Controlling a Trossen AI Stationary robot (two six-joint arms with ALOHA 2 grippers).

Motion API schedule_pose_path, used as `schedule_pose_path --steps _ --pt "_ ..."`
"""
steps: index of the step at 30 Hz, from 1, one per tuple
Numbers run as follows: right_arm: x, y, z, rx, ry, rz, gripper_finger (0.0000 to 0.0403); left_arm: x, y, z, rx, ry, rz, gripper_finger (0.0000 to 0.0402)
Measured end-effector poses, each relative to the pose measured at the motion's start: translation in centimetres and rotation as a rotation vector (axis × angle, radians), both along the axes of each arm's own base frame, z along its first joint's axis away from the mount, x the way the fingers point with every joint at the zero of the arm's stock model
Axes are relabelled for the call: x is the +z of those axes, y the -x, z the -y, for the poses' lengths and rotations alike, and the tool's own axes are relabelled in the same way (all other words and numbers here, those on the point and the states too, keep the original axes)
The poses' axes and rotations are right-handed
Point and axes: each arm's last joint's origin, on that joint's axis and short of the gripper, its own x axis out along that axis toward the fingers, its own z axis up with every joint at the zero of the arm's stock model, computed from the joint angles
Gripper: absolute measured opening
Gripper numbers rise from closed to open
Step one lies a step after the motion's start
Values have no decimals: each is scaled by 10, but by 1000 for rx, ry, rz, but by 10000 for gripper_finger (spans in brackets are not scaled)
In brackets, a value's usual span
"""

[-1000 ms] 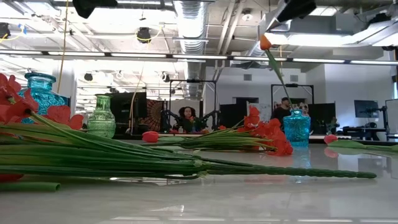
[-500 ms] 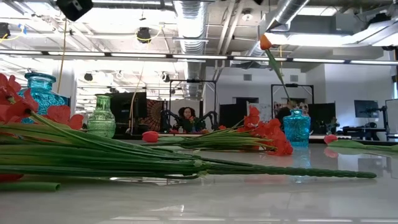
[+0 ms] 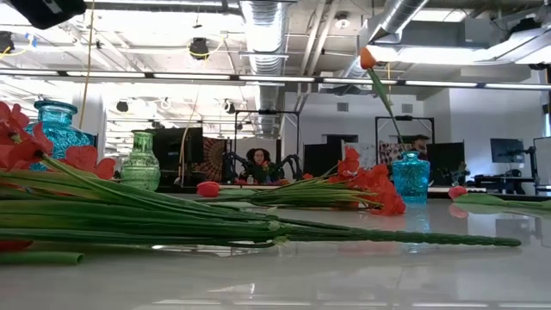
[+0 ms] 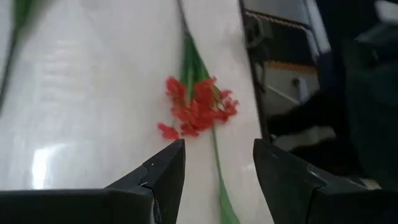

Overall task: Sort flowers into vase by color
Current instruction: Put the left orange tulip into the right blue vase

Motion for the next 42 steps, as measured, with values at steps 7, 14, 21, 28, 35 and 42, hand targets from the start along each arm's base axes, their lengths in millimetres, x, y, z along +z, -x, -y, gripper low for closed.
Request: schedule_pose_path --steps 7,14,21,28,35,42 --pt "-24 -37 -12 63 -126 179 214 7 1 -2 164 -78 143 178" --pt "-60 -70 -30 40 -176 270 214 25 15 -21 202 -204 335 178" --pt "-92 -117 -48 -9 -203 336 214 34 30 -39 213 -207 395 178" --pt "-117 -146 -64 -24 -231 302 214 34 46 -49 197 -191 370 178" --pt "-145 -144 -71 -52 -276 221 205 34 50 -51 191 -193 370 178" --pt "-156 -136 -77 -15 -220 101 183 33 50 -51 188 -198 364 178"
